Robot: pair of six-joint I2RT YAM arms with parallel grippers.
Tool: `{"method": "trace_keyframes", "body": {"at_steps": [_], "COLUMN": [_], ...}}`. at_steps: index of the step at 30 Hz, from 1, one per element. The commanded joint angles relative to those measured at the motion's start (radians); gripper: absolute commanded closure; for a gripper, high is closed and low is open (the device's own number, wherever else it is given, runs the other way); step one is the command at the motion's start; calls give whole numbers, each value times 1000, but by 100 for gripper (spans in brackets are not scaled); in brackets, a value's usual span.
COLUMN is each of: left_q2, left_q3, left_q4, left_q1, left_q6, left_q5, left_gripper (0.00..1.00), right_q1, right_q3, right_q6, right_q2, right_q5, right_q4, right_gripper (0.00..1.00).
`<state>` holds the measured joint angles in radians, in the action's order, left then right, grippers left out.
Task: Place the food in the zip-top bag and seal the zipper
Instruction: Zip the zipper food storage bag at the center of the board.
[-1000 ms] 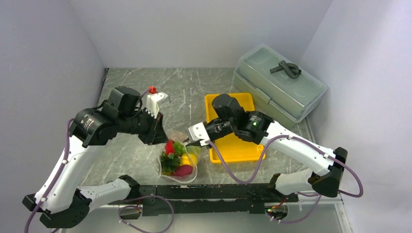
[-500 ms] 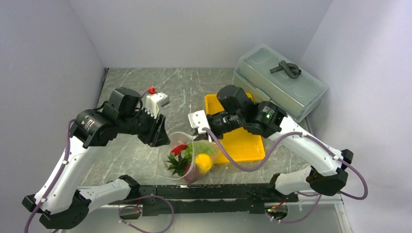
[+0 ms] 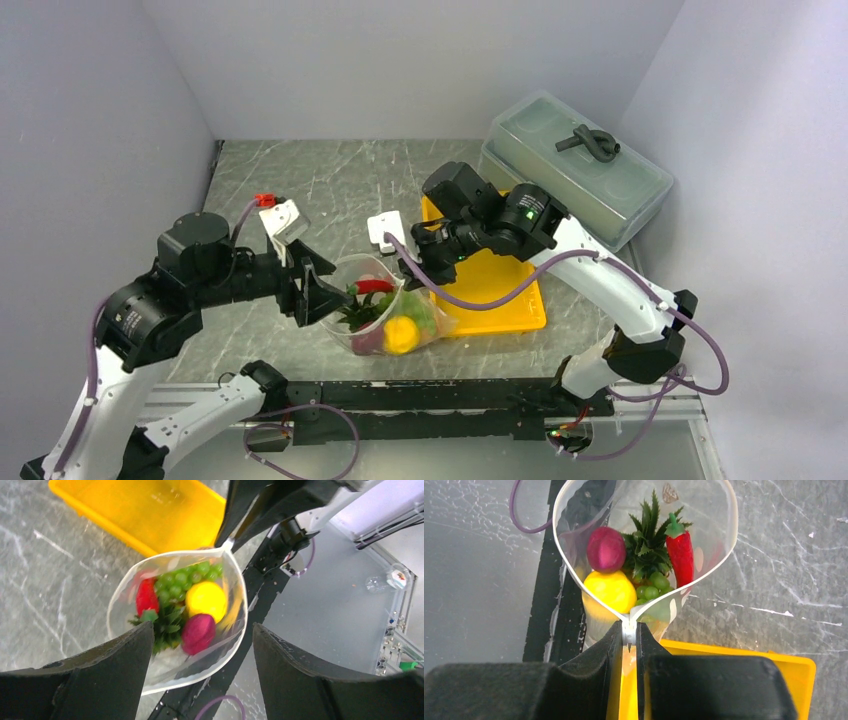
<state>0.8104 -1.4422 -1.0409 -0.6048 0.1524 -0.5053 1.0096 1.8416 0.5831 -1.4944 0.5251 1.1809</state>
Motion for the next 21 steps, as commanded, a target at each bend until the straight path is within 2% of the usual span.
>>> {"method": "trace_keyframes", "body": {"at_steps": [1, 9, 10, 11, 21], "left_q2": [-50, -92, -90, -87, -5], "left_q3": [89, 200, 208, 221, 277], "left_q4": [221, 399, 421, 446, 637], "left_q1": [-4, -4, -4, -4, -4], "left_q6": [-5, -32, -35, -36, -32], "left_q5": [-98, -128, -140, -156, -335], "left_gripper": [22, 15, 5, 1, 0], "right_q1": [0, 0, 0, 0, 0], "right_q3": [86, 122, 128, 133, 123], "right_q6": [-56, -84, -90, -98, -140], "right_q2": [-3, -19, -21, -23, -12], "right_q5": [21, 112, 120, 127, 207], "right_q4": [25, 37, 42, 43, 23], "right_gripper": [100, 100, 100, 100, 100]}}
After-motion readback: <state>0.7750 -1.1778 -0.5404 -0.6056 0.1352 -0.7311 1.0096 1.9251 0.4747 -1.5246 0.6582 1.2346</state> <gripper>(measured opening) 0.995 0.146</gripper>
